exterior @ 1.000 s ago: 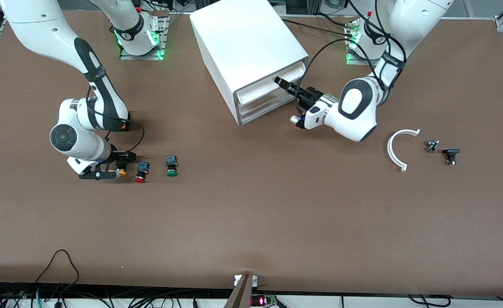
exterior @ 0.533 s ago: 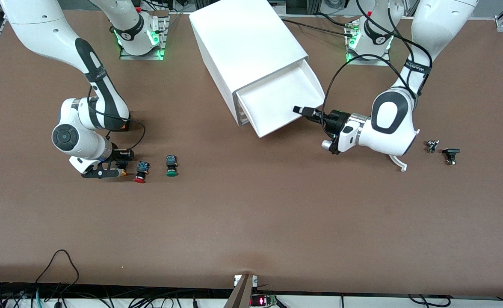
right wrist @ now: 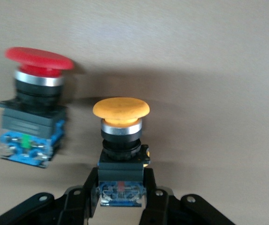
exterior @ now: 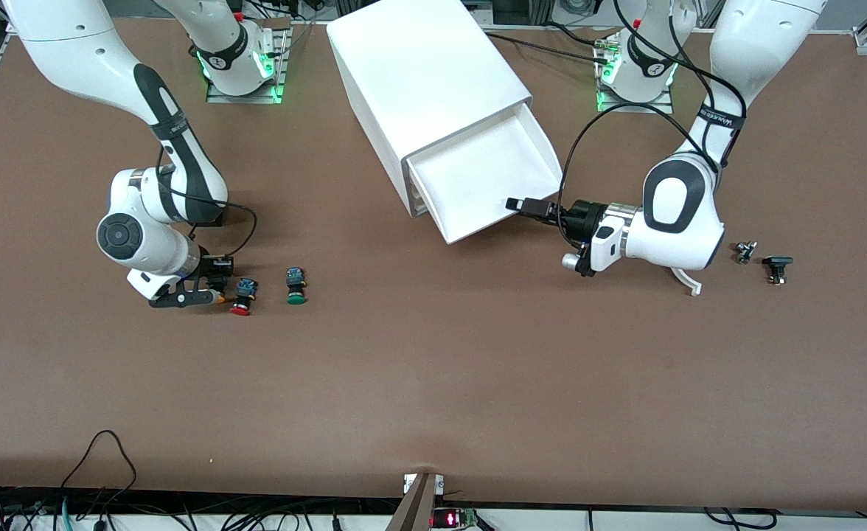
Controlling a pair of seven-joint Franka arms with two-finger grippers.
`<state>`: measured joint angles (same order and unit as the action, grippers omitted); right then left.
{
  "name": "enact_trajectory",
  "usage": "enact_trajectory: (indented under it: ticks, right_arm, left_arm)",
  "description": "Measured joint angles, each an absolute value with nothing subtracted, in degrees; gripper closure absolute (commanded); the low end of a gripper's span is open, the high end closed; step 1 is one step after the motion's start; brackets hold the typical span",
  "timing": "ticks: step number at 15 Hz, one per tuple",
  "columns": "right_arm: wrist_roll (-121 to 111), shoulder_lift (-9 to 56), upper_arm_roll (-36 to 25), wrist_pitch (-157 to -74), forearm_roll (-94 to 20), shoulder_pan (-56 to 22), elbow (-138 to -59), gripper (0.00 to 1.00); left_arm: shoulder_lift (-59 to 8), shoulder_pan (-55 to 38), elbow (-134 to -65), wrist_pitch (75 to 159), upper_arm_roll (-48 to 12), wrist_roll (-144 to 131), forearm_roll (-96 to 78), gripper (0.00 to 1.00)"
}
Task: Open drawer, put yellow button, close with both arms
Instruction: 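Withdraw the left gripper from the drawer while the right gripper holds the button, then lift and carry the yellow button with the right gripper over the open drawer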
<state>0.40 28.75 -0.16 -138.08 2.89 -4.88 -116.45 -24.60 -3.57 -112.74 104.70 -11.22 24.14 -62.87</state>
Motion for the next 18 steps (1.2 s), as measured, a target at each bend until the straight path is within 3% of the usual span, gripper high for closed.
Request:
enact_trajectory:
  ticks: [3, 9, 13, 18]
  right_arm:
    - [0.30, 27.30, 1.80, -136.89, 2.89, -4.91, -115.21, 0.75]
    - [-0.21, 23.62, 3.58, -122.35, 2.89, -4.92, -103.38, 0.76]
    - [-0.21, 23.33, 7.28, -114.36, 2.88, -4.93, -93.15, 0.76]
    - [-0.61, 23.06, 15.37, -113.45, 2.75, -5.18, -85.82, 0.76]
  left_arm:
    - [-24.21, -3.06, -110.01, 108.28, -9.58, 24.10, -59.68, 0.00]
    - [-17.78, 0.77, -102.92, 110.59, -4.31, 23.94, -44.12, 0.00]
    - [-8.40, 1.33, -99.77, 103.47, -2.12, 18.44, -26.89, 0.00]
    - [2.44, 1.00, -99.57, 92.84, -3.19, 4.07, -8.84, 0.00]
